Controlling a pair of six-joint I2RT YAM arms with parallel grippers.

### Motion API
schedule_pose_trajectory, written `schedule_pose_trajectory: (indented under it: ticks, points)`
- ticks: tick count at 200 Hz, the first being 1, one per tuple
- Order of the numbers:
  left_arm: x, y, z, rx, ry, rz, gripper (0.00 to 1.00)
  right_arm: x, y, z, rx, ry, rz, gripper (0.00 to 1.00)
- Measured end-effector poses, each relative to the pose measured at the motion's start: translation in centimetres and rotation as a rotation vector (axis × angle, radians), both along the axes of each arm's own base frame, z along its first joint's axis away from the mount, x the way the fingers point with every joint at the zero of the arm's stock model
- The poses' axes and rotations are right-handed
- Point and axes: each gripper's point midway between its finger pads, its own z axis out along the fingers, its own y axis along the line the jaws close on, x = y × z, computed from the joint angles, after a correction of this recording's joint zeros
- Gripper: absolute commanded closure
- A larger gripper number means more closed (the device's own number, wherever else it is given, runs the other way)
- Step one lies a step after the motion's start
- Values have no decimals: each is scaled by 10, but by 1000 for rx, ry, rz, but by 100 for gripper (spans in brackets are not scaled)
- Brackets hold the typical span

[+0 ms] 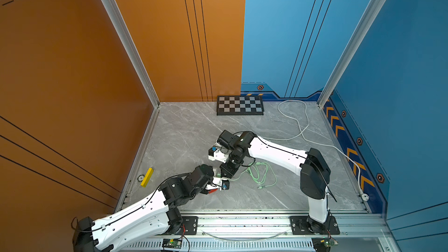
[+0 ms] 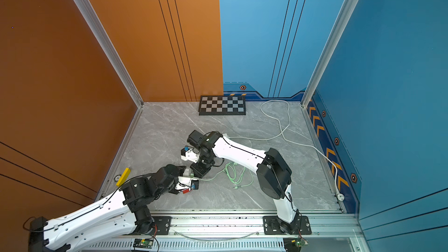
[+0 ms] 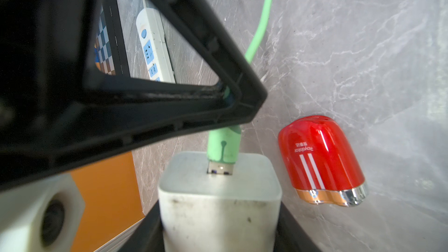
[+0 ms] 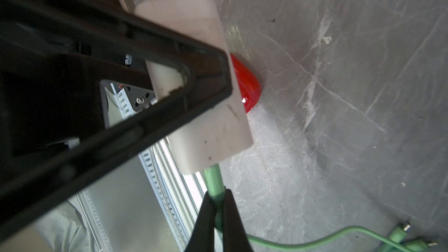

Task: Charge the electric shaver
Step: Insert the charging cable into the plug.

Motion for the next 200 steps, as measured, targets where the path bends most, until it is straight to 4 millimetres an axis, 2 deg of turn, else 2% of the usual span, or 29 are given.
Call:
schedule_pose_trajectory:
  ticks: [107,200]
  points:
    - [-2,3,-3,-49,37,74,100,4,3,-1,39,33,-19,100]
    - [-3,-7,-11,-43,59,80,100,2,0,-6,23,67,-26,100]
